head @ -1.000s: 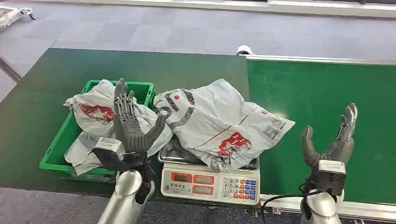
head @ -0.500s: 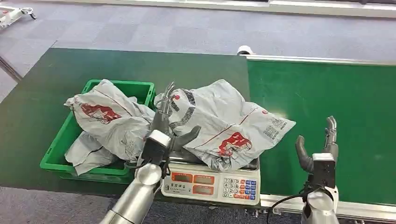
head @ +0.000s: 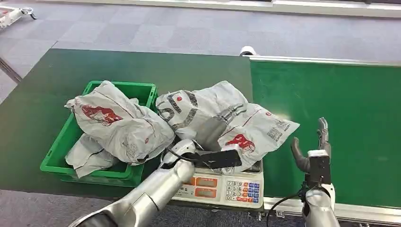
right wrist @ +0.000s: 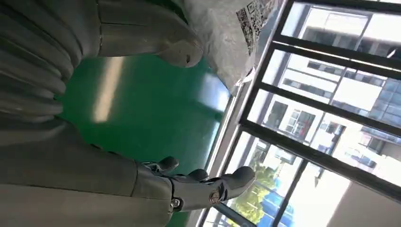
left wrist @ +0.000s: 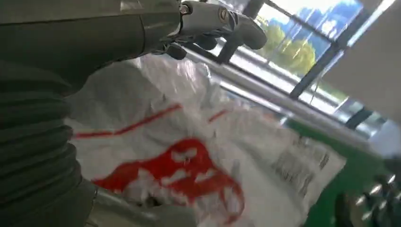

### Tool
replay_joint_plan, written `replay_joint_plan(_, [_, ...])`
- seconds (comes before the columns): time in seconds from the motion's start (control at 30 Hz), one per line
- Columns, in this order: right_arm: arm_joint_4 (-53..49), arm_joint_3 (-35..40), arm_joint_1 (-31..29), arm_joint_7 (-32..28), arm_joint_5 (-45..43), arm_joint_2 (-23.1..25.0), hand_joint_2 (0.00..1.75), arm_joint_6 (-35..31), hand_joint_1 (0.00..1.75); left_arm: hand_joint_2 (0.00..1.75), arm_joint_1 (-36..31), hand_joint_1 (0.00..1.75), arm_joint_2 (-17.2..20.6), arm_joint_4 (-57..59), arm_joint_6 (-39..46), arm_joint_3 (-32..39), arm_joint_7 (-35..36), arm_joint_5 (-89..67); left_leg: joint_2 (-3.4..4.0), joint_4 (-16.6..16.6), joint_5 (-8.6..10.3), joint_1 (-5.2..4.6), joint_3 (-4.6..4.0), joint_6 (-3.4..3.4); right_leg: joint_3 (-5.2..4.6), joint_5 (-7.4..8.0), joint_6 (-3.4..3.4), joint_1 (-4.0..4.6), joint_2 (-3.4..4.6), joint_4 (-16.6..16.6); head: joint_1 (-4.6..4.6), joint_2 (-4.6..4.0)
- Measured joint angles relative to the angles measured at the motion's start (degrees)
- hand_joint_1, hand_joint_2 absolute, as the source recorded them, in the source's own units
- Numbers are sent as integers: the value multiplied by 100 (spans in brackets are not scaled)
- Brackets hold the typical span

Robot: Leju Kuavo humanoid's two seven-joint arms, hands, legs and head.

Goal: Moved the parcel from conveyor to table for the left to box.

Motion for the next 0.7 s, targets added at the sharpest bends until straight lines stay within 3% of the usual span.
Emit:
replay_joint_plan(0.1, [59,0,-19,-2,0,0,175,-24,0,175,-50,0,-50,201,-98,-168,175,-57,3,0,0,0,1,0,-1,0,0,0,2,0,-2,0])
replay_joint_plan(0.23, [105,0,-20,-2,7,-2,175,-28,0,175,-135,0,-55,533,-446,-282,1249,-258,3,-1,0,1,3,0,-1,0,0,1,2,0,-2,0])
replay_joint_plan(0.37, [140,-24,-1,-2,35,-2,175,-9,0,175,-184,0,-46,714,-503,-286,1791,-173,3,-1,0,1,6,0,4,0,0,2,2,0,0,0])
replay_joint_plan(0.4, [140,-31,9,-2,35,-2,175,-6,0,175,-189,124,-44,734,-491,-286,1831,-148,3,-1,0,1,6,0,5,0,0,2,2,0,-2,0])
replay_joint_plan(0.43, [140,-39,19,-2,35,-2,175,-4,0,175,-197,175,-44,754,-474,-286,1855,-131,3,-1,0,1,6,0,5,0,0,2,2,0,-2,0])
replay_joint_plan(0.7, [138,-87,111,-2,105,-2,175,13,0,175,-182,175,11,815,-55,-260,1801,42,3,-1,1,1,8,-1,8,1,0,1,1,0,-2,0])
